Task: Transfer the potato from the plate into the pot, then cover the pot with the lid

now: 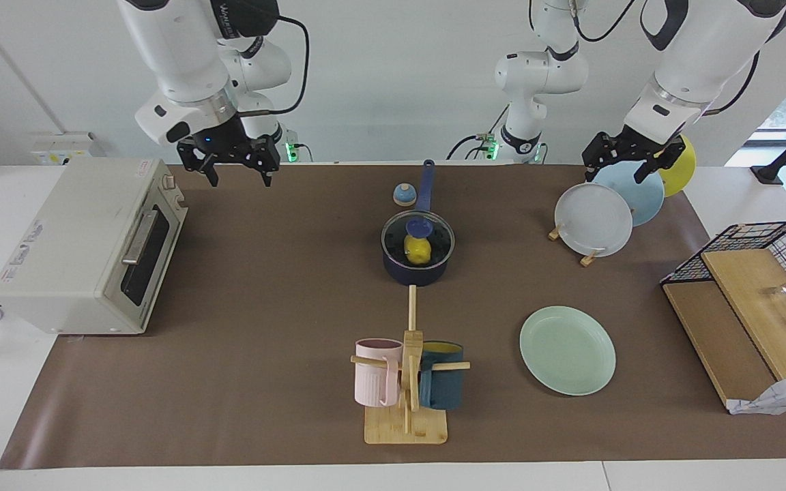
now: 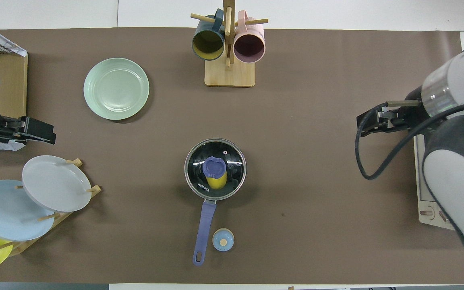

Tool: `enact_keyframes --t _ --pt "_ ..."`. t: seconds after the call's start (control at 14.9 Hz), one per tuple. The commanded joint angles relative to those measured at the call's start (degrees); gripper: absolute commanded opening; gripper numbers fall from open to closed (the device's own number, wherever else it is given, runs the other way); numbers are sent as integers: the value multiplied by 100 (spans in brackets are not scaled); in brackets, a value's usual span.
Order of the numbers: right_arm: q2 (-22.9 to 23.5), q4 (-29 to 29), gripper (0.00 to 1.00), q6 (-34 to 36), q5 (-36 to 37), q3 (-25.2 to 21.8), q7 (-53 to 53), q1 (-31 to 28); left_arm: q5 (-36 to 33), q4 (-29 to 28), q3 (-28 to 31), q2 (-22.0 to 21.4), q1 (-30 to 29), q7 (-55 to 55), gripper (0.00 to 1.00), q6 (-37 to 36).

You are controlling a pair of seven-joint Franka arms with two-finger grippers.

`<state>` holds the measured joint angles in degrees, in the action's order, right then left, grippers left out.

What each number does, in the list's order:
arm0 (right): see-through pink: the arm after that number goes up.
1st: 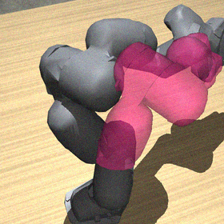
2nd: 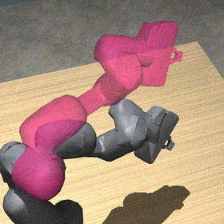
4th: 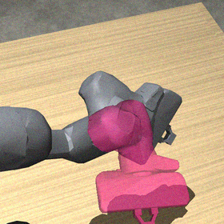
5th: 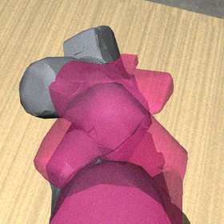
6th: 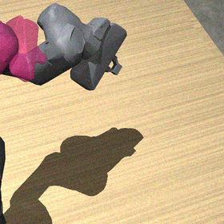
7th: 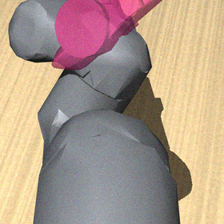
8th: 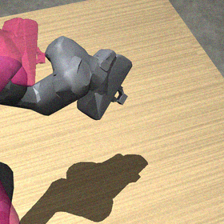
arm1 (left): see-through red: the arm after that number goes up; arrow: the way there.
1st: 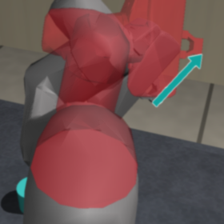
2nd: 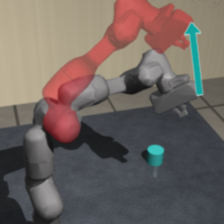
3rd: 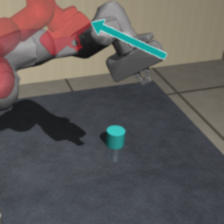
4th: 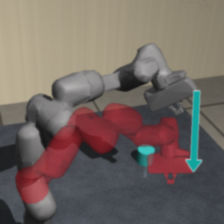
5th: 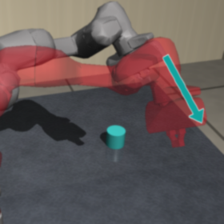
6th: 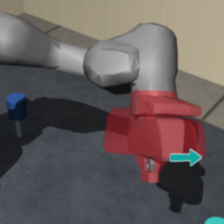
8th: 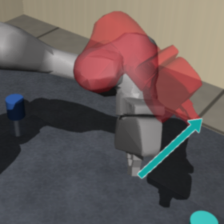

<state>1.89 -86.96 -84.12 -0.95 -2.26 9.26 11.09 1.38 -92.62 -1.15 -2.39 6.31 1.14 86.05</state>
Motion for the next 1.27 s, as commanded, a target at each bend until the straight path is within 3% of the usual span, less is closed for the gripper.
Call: enact_keyframes --t 0.0,0.54,1.2 --pt "-49 -85 100 19 252 94 -407 -230 64 -90 -52 -78 -94 -8 100 8" --pt "-348 -462 100 168 314 86 -944 -582 64 -90 -52 -78 -94 -8 100 8" --pt "-216 -234 100 256 270 -187 -988 -705 64 -90 -52 -78 -94 -8 100 8"
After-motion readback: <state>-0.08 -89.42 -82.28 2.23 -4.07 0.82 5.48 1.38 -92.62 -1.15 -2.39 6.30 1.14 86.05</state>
